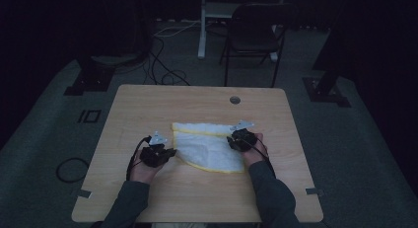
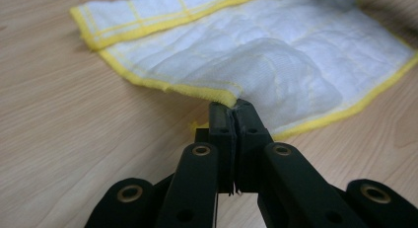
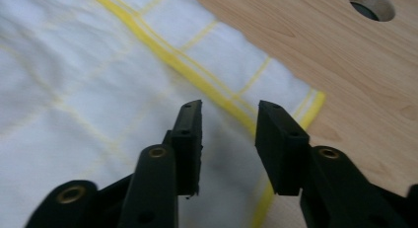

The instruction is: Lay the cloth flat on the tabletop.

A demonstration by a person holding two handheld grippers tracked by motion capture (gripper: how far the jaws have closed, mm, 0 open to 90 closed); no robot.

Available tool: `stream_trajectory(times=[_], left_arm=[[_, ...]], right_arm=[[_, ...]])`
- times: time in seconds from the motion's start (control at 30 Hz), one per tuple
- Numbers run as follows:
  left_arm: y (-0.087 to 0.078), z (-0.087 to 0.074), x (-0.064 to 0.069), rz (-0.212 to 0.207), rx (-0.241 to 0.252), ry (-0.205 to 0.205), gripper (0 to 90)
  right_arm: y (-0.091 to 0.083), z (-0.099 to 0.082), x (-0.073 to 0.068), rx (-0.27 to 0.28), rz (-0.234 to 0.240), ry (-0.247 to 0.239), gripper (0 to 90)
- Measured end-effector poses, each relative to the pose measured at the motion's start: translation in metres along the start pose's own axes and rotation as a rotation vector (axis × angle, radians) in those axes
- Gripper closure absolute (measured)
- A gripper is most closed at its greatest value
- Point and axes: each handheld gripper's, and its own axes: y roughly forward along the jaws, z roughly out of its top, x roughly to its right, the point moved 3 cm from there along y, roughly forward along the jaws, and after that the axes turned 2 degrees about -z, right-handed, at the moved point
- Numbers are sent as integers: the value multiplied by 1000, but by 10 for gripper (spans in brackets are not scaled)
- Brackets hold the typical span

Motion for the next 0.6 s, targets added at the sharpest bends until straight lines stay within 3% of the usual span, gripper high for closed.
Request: stream_trajectory(times=[0.13,0.43,0.47,0.6], left_arm=[[0,-3,-6,9,-3,-16,887],[3,-5,-13,19,-11,-24,886],[3,-6,-14,23,-14,-23,886],[2,-8,-20,39,-35,-40,886]], right_arm=[[6,2,-3,3,-28,-61,540],[24,16,-16,16,-13,-168,460],[27,17,-17,11,-5,-172,480],[32,20,-16,-20,19,-191,747]])
